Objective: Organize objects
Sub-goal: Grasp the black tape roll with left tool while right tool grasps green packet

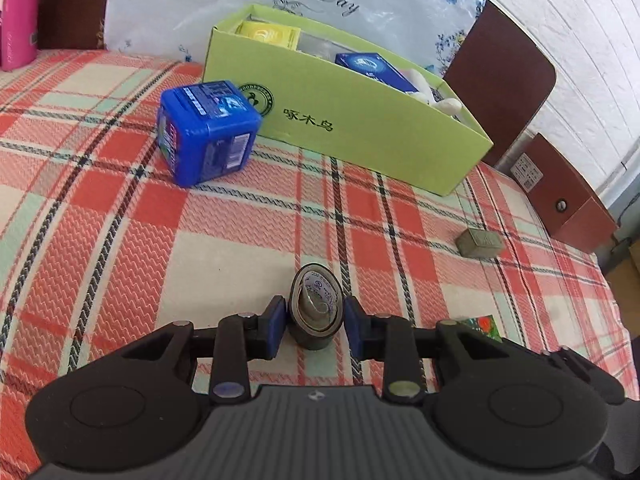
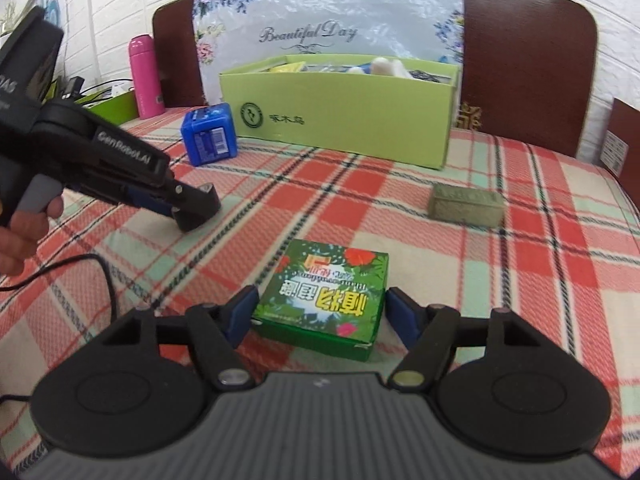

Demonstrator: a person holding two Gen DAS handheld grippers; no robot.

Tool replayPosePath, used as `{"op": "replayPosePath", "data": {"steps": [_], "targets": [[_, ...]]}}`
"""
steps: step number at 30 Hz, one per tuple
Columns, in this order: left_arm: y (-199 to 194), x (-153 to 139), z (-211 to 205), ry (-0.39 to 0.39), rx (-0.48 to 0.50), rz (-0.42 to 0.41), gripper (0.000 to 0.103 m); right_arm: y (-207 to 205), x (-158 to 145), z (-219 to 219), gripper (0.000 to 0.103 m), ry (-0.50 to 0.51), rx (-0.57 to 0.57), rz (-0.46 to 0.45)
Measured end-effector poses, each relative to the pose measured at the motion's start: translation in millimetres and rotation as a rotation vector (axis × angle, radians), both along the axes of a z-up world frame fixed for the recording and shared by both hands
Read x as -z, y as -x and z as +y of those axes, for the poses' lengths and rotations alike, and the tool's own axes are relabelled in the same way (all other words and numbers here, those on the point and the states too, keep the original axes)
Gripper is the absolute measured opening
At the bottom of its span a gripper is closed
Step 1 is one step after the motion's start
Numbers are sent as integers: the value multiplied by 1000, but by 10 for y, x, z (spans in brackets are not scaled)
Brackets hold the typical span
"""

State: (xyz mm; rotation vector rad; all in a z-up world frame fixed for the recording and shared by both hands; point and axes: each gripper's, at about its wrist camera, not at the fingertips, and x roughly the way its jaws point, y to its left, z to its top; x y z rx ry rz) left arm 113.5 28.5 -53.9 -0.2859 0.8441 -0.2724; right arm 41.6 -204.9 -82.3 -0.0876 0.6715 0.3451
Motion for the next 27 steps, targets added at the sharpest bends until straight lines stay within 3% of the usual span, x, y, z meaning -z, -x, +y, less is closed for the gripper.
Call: {"op": "replayPosePath", "data": {"steps": [14,16,17,27], "targets": [[-38,3,-69,-39,-5,-10,35,18,37,69,74,-15,34,-4],[-37,4,-63,-40,-1,-11,34,-3,50,85,71,-13,46,-2],[-35,4,-57,-40,-2,-11,33,-4,50,92,65,-8,49,-5],[53,-179,-29,3,7,-55,32,-24,-138,123,63,-36,2,-49]]}}
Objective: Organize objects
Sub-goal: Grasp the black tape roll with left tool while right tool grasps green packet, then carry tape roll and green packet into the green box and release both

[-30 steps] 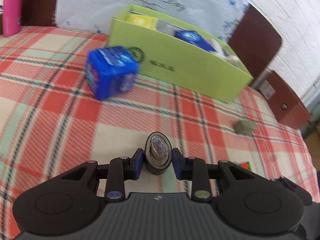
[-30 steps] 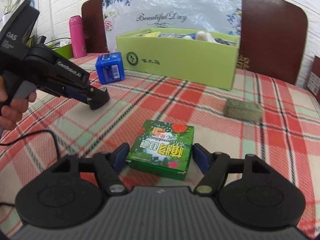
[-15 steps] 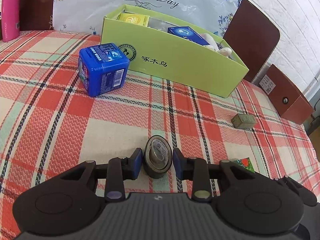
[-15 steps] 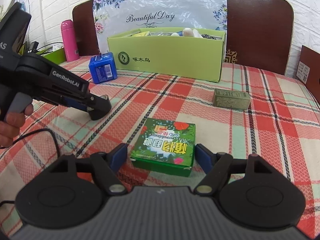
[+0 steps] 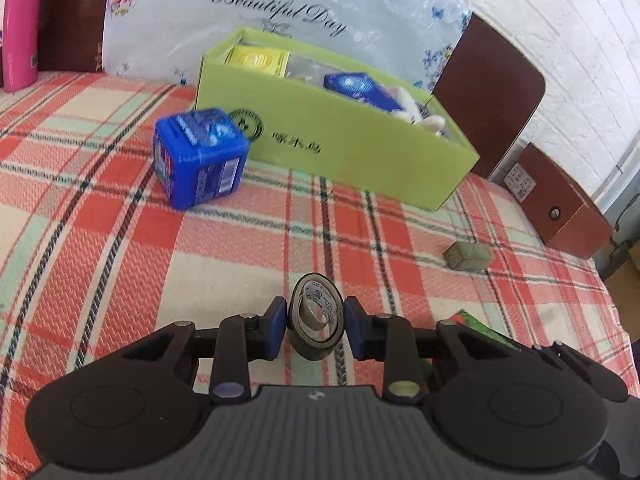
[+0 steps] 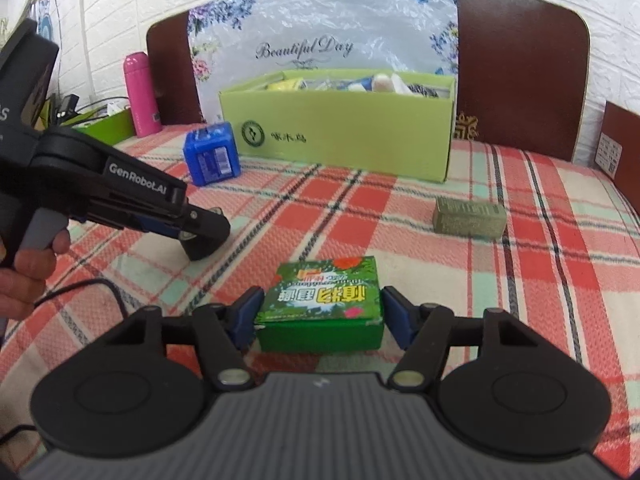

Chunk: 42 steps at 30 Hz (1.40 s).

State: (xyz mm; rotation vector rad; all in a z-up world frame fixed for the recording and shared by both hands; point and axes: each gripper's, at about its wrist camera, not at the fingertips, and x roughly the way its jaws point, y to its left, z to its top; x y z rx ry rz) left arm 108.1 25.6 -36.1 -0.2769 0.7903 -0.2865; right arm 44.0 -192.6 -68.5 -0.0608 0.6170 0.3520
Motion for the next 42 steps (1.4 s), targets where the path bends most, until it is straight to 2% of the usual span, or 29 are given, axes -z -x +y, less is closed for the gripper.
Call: {"op": "replayPosePath", "data": {"steps": [4,5,6,7,11,13,15,18,25,29,32,33,34,35,36,38,40,42], "targets": [[3,-220,32,14,7,-63,32,-83,-179,30,61,-9,-10,-62],[1,-275,39,14,10,-79,32,-119,-231,41,48,-13,-14,-78],[-8,-328,48,14,11,-94,32,-152,-276,48,29,-22,-23,-90],[-17,-375,55,14,12,-108,32,-196,-320,53,19,-32,-19,-93],[-26,-471,102,2,1,-139,32,-282,-367,54,19,-16,-34,-102],[-21,-427,133,13,-3,-124,32,-256,-295,14,22,-19,-23,-78],[-37,-345,135,17,-4,-97,32,-201,-249,-52,21,-57,-19,-92],[-42,-246,101,20,6,-61,32,-180,-248,-86,21,-58,11,-96],[-33,-212,64,17,19,-48,32,-171,-241,-141,22,-119,-16,-62],[-24,-195,47,15,27,-44,32,-155,-202,-68,32,-153,-47,-30],[-22,-173,42,16,25,-36,32,-148,-173,57,34,-138,-82,-23],[-18,-165,41,16,26,-34,32,-148,-159,110,38,-126,-94,-13],[-15,-157,42,18,25,-32,32,-150,-130,180,55,-100,-102,1],[-13,-149,46,19,26,-30,32,-143,-91,244,63,-68,-112,2],[-12,-141,51,19,24,-28,32,-134,-45,305,66,-37,-120,-1],[-11,-127,71,20,19,-23,32,-134,68,400,80,13,-119,9],[-12,-113,99,23,14,-18,32,-153,150,434,84,28,-107,33],[-19,-91,125,25,5,-11,32,-165,209,444,84,9,-110,58]]}}
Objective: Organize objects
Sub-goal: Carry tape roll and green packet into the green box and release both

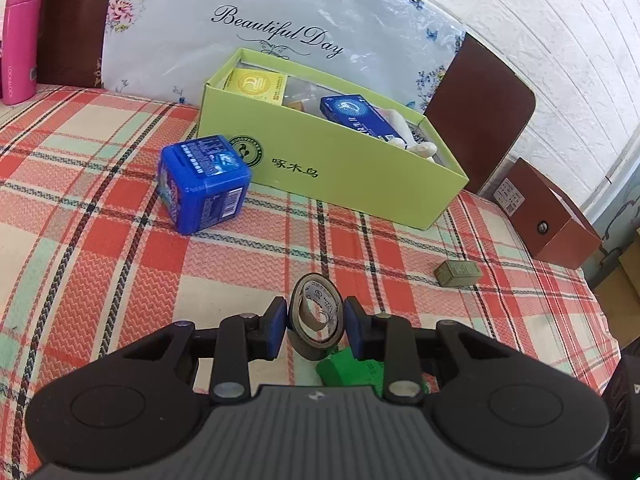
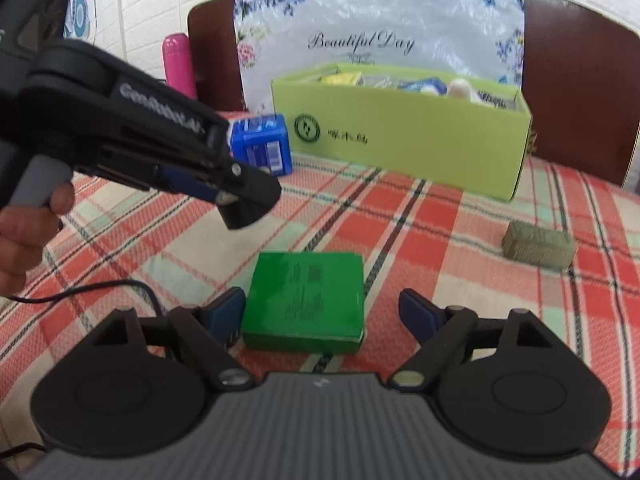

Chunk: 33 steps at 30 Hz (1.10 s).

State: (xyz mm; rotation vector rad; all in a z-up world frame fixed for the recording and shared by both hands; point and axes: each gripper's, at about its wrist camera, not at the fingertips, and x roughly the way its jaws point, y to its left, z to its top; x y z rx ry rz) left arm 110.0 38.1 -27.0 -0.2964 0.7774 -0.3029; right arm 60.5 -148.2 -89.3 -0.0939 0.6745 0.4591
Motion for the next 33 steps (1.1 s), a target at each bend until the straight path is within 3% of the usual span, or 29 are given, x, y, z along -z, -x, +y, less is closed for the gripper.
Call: {"op": "replayPosePath", "data": {"steps": [4,11,19,27,33], "targets": [[-14,13,22,1,-4,3,32,19,43,48,60,39,-5,-30],[-43,-147,-10,-11,18,-48,32,-12,-116,-54,59,-5,13,-68],[-232,-599,18,-10,-6,-178,32,-264,-589,-122,60,-27,46,-245],[-720,-971,89,-12,-83,-271,32,-743,-928,15,60,-21,58,-375],[-1247,-980,164,-19,-132,-262,32,-1303,-1022,79,60,-38,90,-396]]}}
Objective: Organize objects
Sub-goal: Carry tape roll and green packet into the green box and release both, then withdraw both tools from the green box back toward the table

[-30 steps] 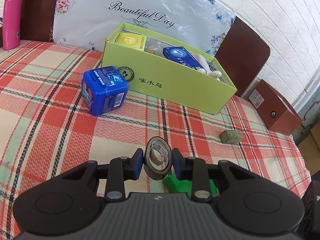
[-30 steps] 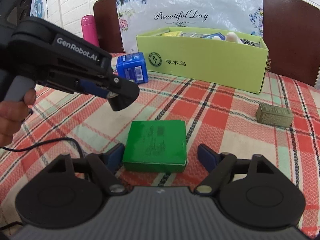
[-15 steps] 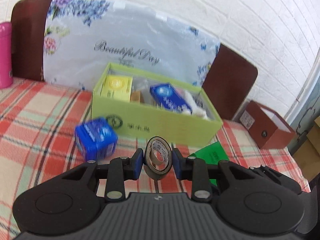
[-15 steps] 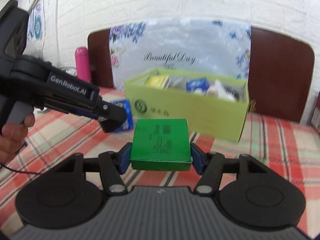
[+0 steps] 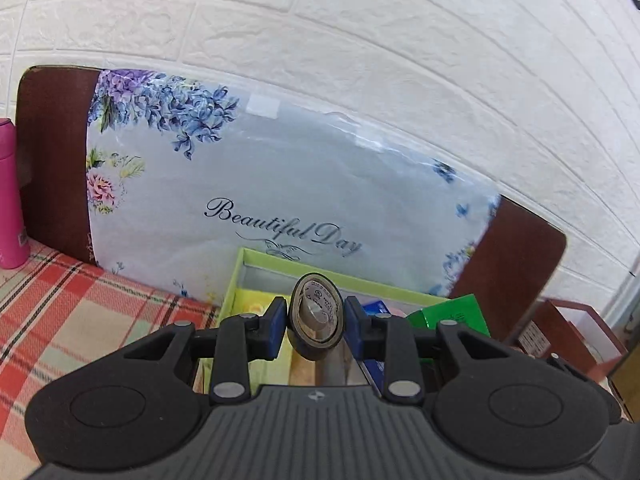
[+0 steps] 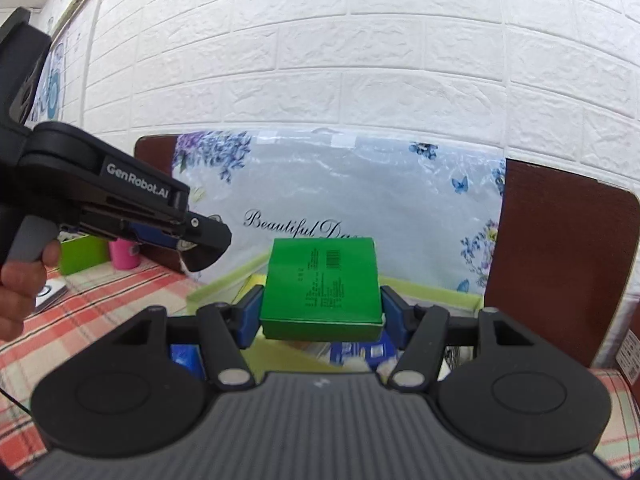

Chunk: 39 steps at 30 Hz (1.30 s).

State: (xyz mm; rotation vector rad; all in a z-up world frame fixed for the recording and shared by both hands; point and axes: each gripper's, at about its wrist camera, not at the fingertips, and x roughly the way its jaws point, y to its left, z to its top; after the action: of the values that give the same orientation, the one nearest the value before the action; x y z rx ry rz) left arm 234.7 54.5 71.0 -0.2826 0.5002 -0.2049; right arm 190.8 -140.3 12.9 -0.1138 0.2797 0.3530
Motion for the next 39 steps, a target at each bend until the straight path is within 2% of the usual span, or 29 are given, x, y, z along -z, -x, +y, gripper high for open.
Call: {"op": "replayPosePath", "data": {"steps": [4,5,6,7,8,10,11,14,16,19,23,27,32,39], "targets": [[-344,184,25,5,-2,31,34,-349,108,75,61,-2,19,13],[-427,271,31,6,2,44,50,-441,171,105,62,4,17,22],[-485,350,30,-2,2,69,62,-517,240,137,66,19,5,33],[-508,422,30,-15,-9,98,73,-569,310,170,81,41,-3,46],[-493,486,37,-24,-22,121,73,-578,372,193,88,62,2,47],[-406,578,60,-9,5,120,73,-540,475,198,90,91,0,27],[-363,610,70,-9,7,115,73,-508,516,192,94,99,7,21],[-268,625,41,-47,6,83,73,-405,577,132,103,66,39,-5],[-261,596,11,-66,-2,90,73,-397,564,93,103,40,43,9],[-236,528,4,-55,-18,109,73,-387,503,64,103,44,46,20],[-46,404,-23,-72,-31,106,73,-239,373,-41,103,18,59,6],[218,348,-77,-79,-22,132,73,-29,258,-188,103,-35,79,33],[569,405,-170,-83,-12,162,73,316,233,-335,103,-70,88,66],[890,593,-209,-75,-20,226,73,801,403,-529,103,-108,120,149]]}}
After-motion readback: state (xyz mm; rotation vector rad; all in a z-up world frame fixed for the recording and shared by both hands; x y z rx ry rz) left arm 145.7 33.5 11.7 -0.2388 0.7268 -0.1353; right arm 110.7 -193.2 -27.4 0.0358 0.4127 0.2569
